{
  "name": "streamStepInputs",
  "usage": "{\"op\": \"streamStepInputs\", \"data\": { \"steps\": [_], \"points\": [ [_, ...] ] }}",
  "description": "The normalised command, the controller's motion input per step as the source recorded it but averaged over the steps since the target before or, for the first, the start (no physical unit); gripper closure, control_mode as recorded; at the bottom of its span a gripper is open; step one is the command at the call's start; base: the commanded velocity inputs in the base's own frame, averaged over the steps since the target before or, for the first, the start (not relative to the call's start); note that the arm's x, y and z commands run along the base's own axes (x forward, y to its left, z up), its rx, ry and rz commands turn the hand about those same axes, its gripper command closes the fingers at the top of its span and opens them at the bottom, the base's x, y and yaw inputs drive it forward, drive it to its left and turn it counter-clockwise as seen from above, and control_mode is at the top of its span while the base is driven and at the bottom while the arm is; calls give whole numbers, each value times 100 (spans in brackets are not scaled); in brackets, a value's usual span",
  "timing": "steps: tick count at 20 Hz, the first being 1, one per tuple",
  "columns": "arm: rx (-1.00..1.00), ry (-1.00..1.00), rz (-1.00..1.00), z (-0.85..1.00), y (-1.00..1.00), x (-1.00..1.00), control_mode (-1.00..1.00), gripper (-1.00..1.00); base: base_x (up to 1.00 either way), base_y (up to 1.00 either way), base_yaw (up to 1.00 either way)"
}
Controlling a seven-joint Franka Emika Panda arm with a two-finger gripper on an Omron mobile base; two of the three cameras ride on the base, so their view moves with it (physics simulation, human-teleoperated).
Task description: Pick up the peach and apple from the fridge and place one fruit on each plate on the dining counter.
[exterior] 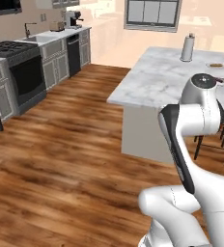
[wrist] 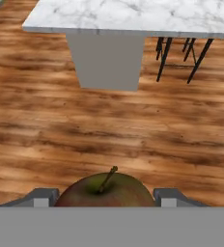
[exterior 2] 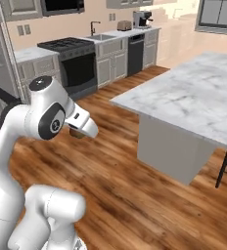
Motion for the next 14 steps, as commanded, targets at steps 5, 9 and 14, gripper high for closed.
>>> {"op": "streamStepInputs", "data": {
  "steps": [5,9,14],
  "points": [
    [0,0,0,0,0,0,100,100,0,-100,0],
    [0,0,0,0,0,0,100,100,0,-100,0],
    [0,0,0,0,0,0,100,100,6,-100,0]
  ]
}}
